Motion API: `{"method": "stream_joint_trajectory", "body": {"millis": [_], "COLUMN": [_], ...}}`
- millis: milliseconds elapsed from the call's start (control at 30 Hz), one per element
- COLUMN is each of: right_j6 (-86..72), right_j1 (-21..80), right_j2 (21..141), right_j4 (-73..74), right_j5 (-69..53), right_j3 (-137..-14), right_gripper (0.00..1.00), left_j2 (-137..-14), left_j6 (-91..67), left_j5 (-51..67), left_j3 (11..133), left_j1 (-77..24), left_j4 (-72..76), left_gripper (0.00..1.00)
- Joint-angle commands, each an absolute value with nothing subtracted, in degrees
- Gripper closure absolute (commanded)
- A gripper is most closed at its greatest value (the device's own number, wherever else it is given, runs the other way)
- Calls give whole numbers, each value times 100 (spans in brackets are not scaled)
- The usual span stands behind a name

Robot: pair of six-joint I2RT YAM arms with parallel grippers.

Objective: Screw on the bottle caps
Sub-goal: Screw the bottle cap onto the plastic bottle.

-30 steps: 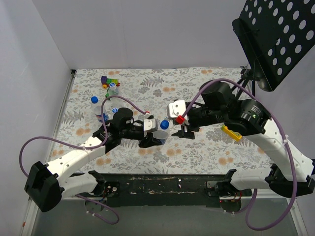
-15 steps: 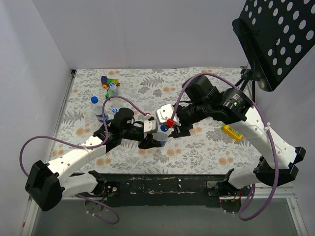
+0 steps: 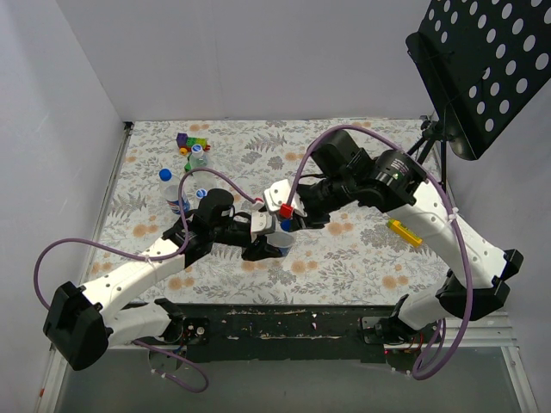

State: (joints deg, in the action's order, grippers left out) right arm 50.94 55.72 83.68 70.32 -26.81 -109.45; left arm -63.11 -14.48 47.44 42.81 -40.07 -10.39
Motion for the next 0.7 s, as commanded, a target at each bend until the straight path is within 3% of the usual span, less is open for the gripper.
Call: {"method": "stream_joint_trajectory", "body": {"millis": [0, 200, 433, 667], "right_j6": [5090, 4107, 164, -3188], "right_j1": [5563, 5563, 5563, 5563], "right_j2": [8376, 8358, 8674, 8790], "right_j4": [6908, 6619, 6055, 6181], "right_j5": [-2602, -2427, -646, 562], "right_j3": [-10995, -10802, -10345, -9881], "right_gripper": [65, 99, 99, 99], "left_j2": [-6100, -5959, -5582, -5405], "left_j6": [-1336, -1581, -1740, -1082], "left_j5": [4729, 3519, 540, -2221], "left_j3": [4447, 4316, 3877, 3252], "left_j1": [-3999, -3999, -4236, -5307], "left_j4": [-1081, -643, 368, 1519], "left_gripper": [70, 72, 73, 74]}}
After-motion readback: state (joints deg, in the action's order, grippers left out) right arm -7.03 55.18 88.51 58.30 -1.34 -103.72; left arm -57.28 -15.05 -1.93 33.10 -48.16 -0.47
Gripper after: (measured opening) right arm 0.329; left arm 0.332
